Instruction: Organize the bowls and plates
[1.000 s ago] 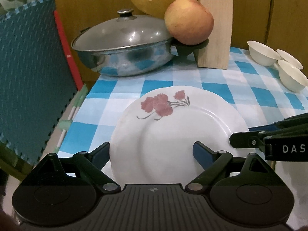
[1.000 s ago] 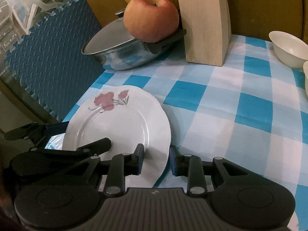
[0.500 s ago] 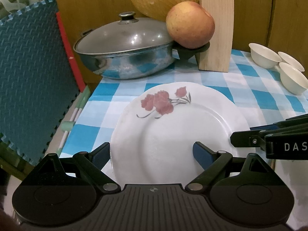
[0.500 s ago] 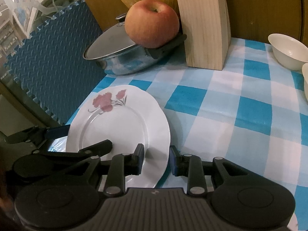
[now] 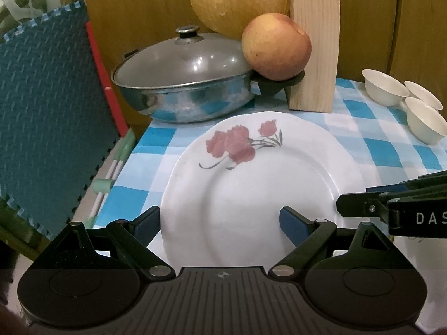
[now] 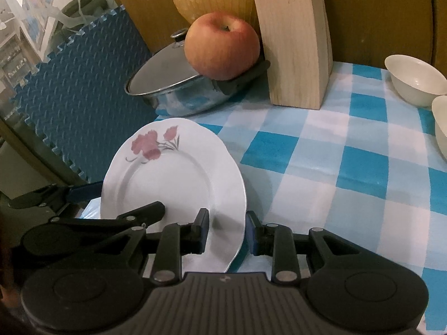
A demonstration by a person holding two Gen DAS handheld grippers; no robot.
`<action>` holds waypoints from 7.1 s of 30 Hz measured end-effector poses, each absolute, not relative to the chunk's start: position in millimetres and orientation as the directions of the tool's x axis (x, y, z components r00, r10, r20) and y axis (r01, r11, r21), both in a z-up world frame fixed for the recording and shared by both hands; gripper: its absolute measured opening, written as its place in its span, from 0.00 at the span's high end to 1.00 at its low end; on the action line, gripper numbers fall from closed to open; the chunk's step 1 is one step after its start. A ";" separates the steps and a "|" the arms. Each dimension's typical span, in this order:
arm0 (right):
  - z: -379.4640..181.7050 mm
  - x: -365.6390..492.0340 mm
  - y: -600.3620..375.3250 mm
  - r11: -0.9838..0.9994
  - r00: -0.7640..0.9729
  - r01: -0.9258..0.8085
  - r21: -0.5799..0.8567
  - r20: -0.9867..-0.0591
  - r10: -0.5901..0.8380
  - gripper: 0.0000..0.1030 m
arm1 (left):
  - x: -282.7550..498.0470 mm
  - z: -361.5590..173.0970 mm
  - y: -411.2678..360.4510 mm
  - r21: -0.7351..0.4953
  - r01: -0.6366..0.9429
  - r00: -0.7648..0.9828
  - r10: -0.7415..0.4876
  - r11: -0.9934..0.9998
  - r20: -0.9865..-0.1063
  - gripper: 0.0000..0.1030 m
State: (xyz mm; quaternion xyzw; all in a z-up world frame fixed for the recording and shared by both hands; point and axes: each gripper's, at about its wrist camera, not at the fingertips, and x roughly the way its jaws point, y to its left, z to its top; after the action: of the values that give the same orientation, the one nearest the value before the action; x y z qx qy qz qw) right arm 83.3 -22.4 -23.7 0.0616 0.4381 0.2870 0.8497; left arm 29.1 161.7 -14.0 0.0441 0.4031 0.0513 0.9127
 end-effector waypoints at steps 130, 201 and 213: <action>6.4 153.8 -259.2 0.932 0.644 0.119 0.343 -0.741 0.190 0.78 | 124.4 4.3 -61.8 -0.006 0.235 0.643 -0.160 0.972 -0.749 0.09; 7.1 225.6 -226.5 0.842 0.655 0.103 0.529 -0.673 0.342 0.81 | 204.0 15.4 -38.0 -0.069 0.044 0.642 -0.081 0.997 -0.763 0.26; -30.5 276.4 -230.3 0.797 0.631 0.147 0.586 -0.676 0.381 0.80 | 283.3 -27.9 -51.1 -0.103 0.018 0.596 -0.093 0.994 -0.797 0.27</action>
State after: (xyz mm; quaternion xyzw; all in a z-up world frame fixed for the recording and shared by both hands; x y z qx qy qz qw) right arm 276.4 -230.3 -30.5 0.3111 0.4242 0.0690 0.8477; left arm 283.3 -51.1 -27.9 -0.0422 0.4481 -0.0311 0.8924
